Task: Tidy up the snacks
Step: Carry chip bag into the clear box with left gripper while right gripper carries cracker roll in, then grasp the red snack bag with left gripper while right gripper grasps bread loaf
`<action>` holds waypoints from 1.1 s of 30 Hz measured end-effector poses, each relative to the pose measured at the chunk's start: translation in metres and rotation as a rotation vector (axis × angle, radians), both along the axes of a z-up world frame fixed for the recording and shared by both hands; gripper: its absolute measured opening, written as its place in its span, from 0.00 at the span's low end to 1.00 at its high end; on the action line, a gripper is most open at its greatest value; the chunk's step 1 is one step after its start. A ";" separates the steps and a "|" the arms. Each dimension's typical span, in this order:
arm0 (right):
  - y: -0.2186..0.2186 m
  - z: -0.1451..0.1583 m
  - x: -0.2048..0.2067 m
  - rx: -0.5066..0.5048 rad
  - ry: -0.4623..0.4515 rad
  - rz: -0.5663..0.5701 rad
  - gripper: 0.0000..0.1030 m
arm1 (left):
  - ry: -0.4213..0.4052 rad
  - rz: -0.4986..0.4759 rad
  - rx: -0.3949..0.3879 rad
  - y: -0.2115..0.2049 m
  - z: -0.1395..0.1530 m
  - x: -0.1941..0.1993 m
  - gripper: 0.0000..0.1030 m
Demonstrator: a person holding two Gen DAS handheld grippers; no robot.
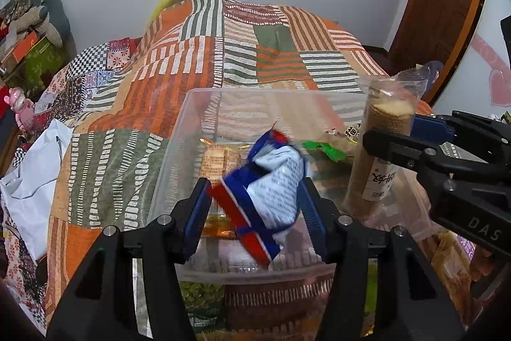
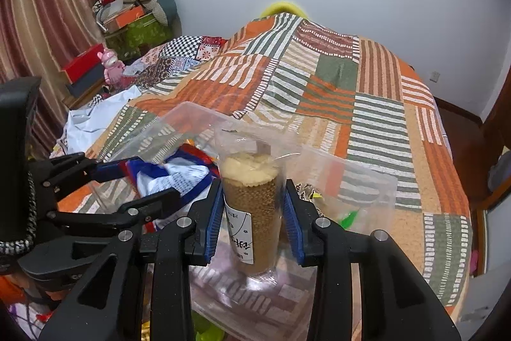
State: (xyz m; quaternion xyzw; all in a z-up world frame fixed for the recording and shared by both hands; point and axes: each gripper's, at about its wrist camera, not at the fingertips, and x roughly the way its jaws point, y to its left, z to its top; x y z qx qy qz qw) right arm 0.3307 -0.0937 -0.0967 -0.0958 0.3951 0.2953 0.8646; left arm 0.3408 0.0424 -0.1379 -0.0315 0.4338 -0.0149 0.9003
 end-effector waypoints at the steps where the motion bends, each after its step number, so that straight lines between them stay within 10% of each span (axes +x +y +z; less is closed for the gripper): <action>1: -0.001 0.000 -0.001 -0.003 -0.002 -0.005 0.33 | -0.001 0.000 0.001 0.000 0.001 -0.002 0.54; 7: -0.013 0.010 -0.008 0.018 -0.028 -0.039 0.53 | -0.020 0.005 0.003 0.005 0.013 -0.019 0.54; 33: -0.070 0.044 -0.134 0.102 -0.191 -0.059 0.75 | -0.111 -0.029 0.030 -0.011 0.049 -0.163 0.78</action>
